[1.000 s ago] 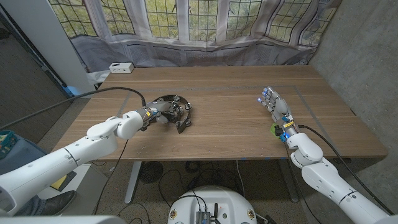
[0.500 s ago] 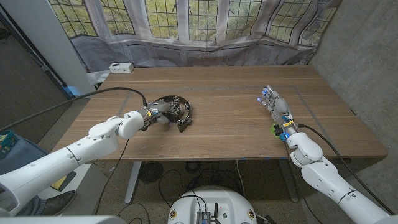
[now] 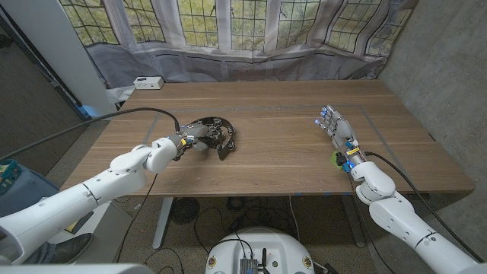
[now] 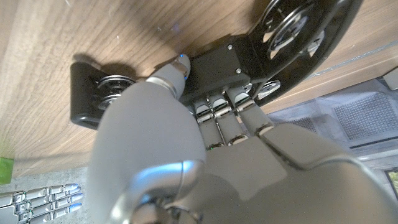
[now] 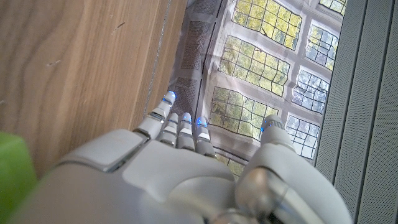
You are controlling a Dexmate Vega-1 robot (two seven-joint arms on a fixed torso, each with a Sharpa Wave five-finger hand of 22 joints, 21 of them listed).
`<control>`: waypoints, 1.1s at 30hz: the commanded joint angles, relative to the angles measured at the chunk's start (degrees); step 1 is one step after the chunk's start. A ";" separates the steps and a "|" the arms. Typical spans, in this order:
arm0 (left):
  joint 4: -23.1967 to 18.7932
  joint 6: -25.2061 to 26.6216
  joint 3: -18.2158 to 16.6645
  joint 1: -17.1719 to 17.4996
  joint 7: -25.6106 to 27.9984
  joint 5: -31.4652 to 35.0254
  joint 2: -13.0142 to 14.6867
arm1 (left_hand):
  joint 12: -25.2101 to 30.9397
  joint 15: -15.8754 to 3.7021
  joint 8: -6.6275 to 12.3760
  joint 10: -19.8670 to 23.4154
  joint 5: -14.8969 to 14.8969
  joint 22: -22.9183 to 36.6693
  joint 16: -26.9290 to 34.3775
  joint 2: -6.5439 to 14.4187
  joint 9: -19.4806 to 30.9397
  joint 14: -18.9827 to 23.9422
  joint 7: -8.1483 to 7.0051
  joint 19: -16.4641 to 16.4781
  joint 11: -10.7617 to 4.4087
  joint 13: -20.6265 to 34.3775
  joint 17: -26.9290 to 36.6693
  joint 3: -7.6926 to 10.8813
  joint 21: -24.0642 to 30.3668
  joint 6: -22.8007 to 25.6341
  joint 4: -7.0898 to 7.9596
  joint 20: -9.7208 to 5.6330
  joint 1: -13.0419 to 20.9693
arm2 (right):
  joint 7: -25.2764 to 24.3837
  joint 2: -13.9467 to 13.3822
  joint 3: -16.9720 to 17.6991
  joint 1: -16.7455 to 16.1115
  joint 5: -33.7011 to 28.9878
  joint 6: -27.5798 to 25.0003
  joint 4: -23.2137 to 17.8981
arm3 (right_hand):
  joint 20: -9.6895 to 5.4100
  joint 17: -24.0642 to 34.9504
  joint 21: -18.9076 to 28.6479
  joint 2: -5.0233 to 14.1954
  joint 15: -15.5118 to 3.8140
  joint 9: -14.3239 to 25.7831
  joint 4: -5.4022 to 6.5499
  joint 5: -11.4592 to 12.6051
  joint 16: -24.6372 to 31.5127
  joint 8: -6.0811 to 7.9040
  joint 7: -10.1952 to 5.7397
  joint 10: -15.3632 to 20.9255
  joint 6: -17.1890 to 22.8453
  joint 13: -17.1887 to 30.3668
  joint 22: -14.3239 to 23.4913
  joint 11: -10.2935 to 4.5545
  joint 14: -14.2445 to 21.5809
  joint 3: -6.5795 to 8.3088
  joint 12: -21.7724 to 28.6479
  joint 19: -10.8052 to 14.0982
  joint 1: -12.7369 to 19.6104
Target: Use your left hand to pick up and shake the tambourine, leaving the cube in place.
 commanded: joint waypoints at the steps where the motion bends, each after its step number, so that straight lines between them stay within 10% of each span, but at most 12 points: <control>1: -0.69 0.82 -0.21 0.98 0.95 1.22 0.39 | -0.34 0.02 0.02 -1.42 -0.16 -0.01 0.13 -0.59 0.08 -1.56 0.20 -0.88 0.22 -0.17 0.32 -0.99 -0.59 -1.29 0.18 0.14 -0.54 | -0.21 -0.04 -0.07 -0.21 -0.19 -0.08 -0.45 | 0.38 0.29 -0.15 0.09 0.22 0.28 -0.04 0.12 -0.10 0.15 -0.20 0.33 0.51 0.24 0.12 0.03 0.28 -0.36 -0.30 0.19 0.39; 22: -3.23 1.65 -2.48 3.26 3.65 1.36 1.60 | -0.12 2.10 -0.09 -9.92 -0.32 -0.13 0.22 -2.15 -0.30 -9.21 0.44 -4.86 1.05 -1.33 -0.27 -6.48 -3.08 -9.72 3.13 2.15 -9.37 | -0.56 0.20 0.11 -0.88 -0.45 0.74 -0.49 | 0.42 0.28 -0.13 0.10 0.26 0.28 -0.07 0.14 -0.08 0.16 -0.27 0.44 0.51 0.24 0.13 0.01 0.36 -0.37 -0.26 0.23 0.47; 33: -6.25 1.90 -5.38 6.10 7.00 -0.36 2.33 | 0.89 3.03 0.87 -9.51 -0.09 -0.04 0.89 1.50 -0.43 -9.37 1.01 -5.50 2.17 -1.94 -0.19 -6.96 -3.79 -8.69 6.54 3.48 -14.78 | -0.36 0.20 0.12 -0.76 -0.61 1.02 -0.28 | -0.04 0.23 0.03 0.12 -0.28 0.28 -0.17 0.16 0.03 0.32 -0.34 1.08 0.98 0.23 0.13 -0.51 0.75 -0.33 -0.04 0.70 0.65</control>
